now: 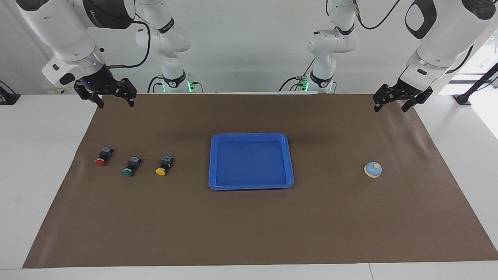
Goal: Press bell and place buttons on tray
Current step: 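Move the left gripper toward the silver bell, then press down on the silver bell with the left gripper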
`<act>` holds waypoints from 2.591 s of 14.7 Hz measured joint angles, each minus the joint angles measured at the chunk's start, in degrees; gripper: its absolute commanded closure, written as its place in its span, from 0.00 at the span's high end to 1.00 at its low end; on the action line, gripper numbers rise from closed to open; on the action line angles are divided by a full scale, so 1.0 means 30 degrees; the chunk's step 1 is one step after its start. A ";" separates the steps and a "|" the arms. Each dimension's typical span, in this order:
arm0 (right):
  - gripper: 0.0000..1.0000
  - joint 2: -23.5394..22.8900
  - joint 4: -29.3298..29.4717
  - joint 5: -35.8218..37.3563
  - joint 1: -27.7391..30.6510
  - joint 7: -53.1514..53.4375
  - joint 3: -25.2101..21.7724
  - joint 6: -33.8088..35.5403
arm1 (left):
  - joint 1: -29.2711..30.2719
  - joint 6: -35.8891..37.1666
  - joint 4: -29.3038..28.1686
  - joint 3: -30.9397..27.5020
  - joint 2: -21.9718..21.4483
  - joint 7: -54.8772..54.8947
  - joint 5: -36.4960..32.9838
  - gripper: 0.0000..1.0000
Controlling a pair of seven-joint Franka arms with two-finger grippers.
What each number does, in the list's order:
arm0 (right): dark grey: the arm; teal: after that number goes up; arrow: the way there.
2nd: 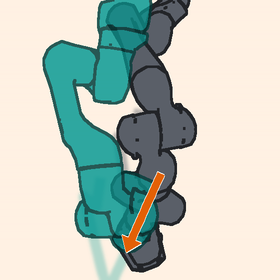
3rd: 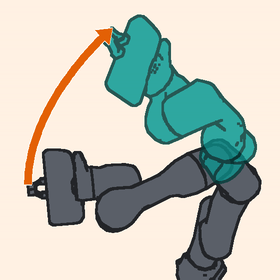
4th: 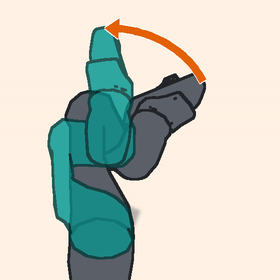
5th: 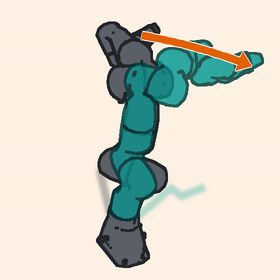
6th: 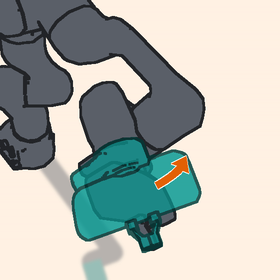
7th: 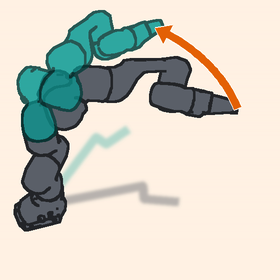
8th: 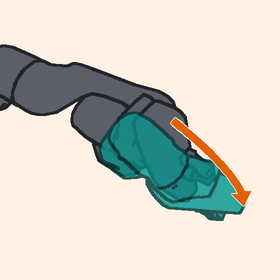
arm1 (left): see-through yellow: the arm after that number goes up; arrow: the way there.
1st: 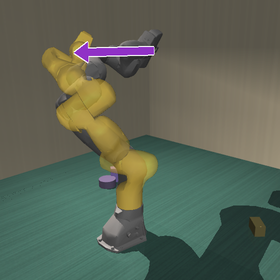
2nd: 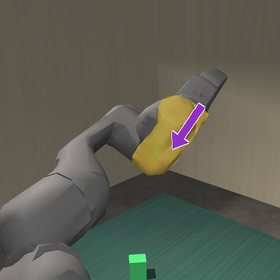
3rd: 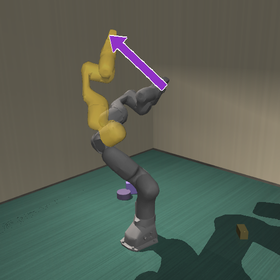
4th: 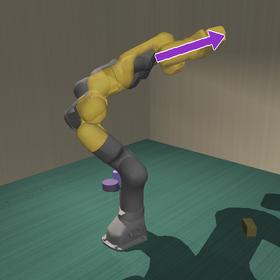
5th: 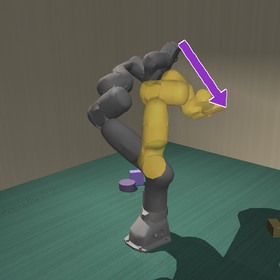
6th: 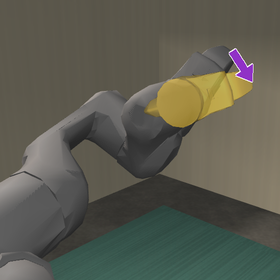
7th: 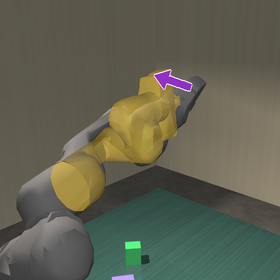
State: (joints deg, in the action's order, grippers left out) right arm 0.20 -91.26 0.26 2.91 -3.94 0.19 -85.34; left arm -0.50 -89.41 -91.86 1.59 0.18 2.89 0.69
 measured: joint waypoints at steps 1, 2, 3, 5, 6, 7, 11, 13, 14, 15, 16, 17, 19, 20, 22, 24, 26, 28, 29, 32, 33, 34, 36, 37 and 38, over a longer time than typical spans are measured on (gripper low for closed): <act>1.00 0.0000 0.0000 0.0000 0.0000 0.0000 0.0000 0.0000 | 0.0000 -0.0002 0.0000 0.0000 0.0000 0.0000 0.0000 1.00; 1.00 0.0000 0.0000 0.0000 0.0000 0.0000 0.0000 0.0000 | 0.0000 -0.0004 0.0000 0.0000 0.0000 0.0000 0.0000 1.00; 1.00 0.0000 0.0000 0.0000 0.0000 0.0000 0.0000 0.0000 | 0.0000 -0.0007 0.0000 0.0000 0.0000 0.0000 0.0000 1.00; 1.00 0.0000 0.0000 0.0000 0.0000 0.0000 0.0000 0.0000 | 0.0000 -0.0012 0.0000 -0.0004 0.0000 0.0000 0.0000 1.00; 1.00 0.0000 0.0000 0.0000 0.0000 0.0000 0.0000 0.0000 | 0.0001 -0.0013 -0.0001 -0.0006 0.0000 0.0000 -0.0001 1.00; 1.00 0.0000 0.0000 0.0000 0.0000 0.0000 0.0000 0.0000 | 0.0001 -0.0013 0.0000 -0.0006 0.0000 0.0000 -0.0001 1.00; 1.00 0.0000 0.0000 0.0000 0.0000 0.0000 0.0000 0.0000 | -0.0017 -0.0554 -0.0043 0.0122 -0.0001 0.0002 -0.0001 0.57; 1.00 0.0000 0.0000 0.0000 0.0000 0.0000 0.0000 0.0000 | -0.0009 -0.2191 -0.0249 0.0115 0.0019 -0.0132 -0.0001 0.00; 1.00 0.0000 0.0000 0.0000 0.0000 0.0000 0.0000 0.0000 | -0.0009 -0.2233 -0.0300 0.0110 0.0024 -0.0409 -0.0001 0.00; 1.00 0.0000 0.0000 0.0000 0.0000 0.0000 0.0000 0.0000 | -0.0005 -0.2226 -0.0336 0.0107 0.0026 -0.0608 -0.0001 0.00; 1.00 0.0000 0.0000 0.0000 0.0000 0.0000 0.0000 0.0000 | 0.0000 -0.2210 -0.0339 0.0097 0.0025 -0.0721 -0.0001 0.00; 1.00 0.0000 0.0000 0.0000 0.0000 0.0000 0.0000 0.0000 | 0.0005 -0.2133 -0.0347 0.0080 0.0025 -0.0783 -0.0001 0.00; 1.00 0.0000 0.0000 0.0000 0.0000 0.0000 0.0000 0.0000 | 0.0018 -0.1717 -0.0430 0.0013 0.0031 -0.0822 -0.0002 0.00; 1.00 0.0000 0.0000 0.0000 0.0000 0.0000 0.0000 0.0000 | 0.0021 -0.1669 -0.0520 -0.0020 0.0068 -0.0825 -0.0001 0.00; 1.00 0.0000 0.0000 0.0000 0.0000 0.0000 0.0000 0.0000 | 0.0035 -0.1727 -0.0543 -0.0064 0.0454 -0.0861 0.0092 0.00; 1.00 0.0000 0.0000 0.0000 0.0000 0.0000 0.0000 0.0000 | 0.0247 -0.2295 -0.0541 -0.0115 0.1082 -0.0945 0.0191 0.00; 1.00 0.0000 0.0000 0.0000 0.0000 0.0000 0.0000 0.0000 | 0.0582 -0.3061 -0.0548 -0.0142 0.1787 -0.0944 0.0216 0.00; 1.00 0.0000 0.0000 0.0000 0.0000 0.0000 0.0000 0.0000 | 0.0674 -0.3847 -0.0554 -0.0171 0.2457 -0.0931 0.0219 0.00; 1.00 0.0000 0.0000 0.0000 0.0000 0.0000 0.0000 0.0000 | 0.0709 -0.4268 -0.0571 -0.0168 0.2807 -0.0929 0.0220 0.00; 1.00 0.0000 0.0000 0.0000 0.0000 0.0000 0.0000 0.0000 | 0.0864 -0.5486 -0.0854 -0.0169 0.3696 -0.0922 0.0220 0.00; 1.00 0.0000 0.0000 0.0000 0.0000 0.0000 0.0000 0.0000 | 0.0887 -0.5837 -0.0995 -0.0169 0.3904 -0.0893 0.0221 0.00; 1.00 0.0000 0.0000 0.0000 0.0000 0.0000 0.0000 0.0000 | 0.0932 -0.6115 -0.1084 -0.0167 0.4061 -0.0824 0.0221 0.00; 1.00 0.0000 0.0000 0.0000 0.0000 0.0000 0.0000 0.0000 | 0.1123 -0.6932 -0.1397 -0.0175 0.4181 -0.0686 0.0220 0.00; 1.00 0.0000 0.0000 0.0000 0.0000 0.0000 0.0000 0.0000 | 0.1218 -0.7601 -0.1793 -0.0175 0.4185 -0.0573 0.0220 0.00; 1.00 0.0000 0.0000 0.0000 0.0000 0.0000 0.0000 0.0000 | 0.1306 -0.8422 -0.2366 -0.0175 0.4194 -0.0411 0.0220 0.00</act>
State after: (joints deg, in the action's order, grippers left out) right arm 0.20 -91.26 0.26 2.91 -3.94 0.19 -85.34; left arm 3.41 -114.68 -98.96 1.07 12.76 1.66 1.35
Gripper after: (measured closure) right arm 0.000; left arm 0.991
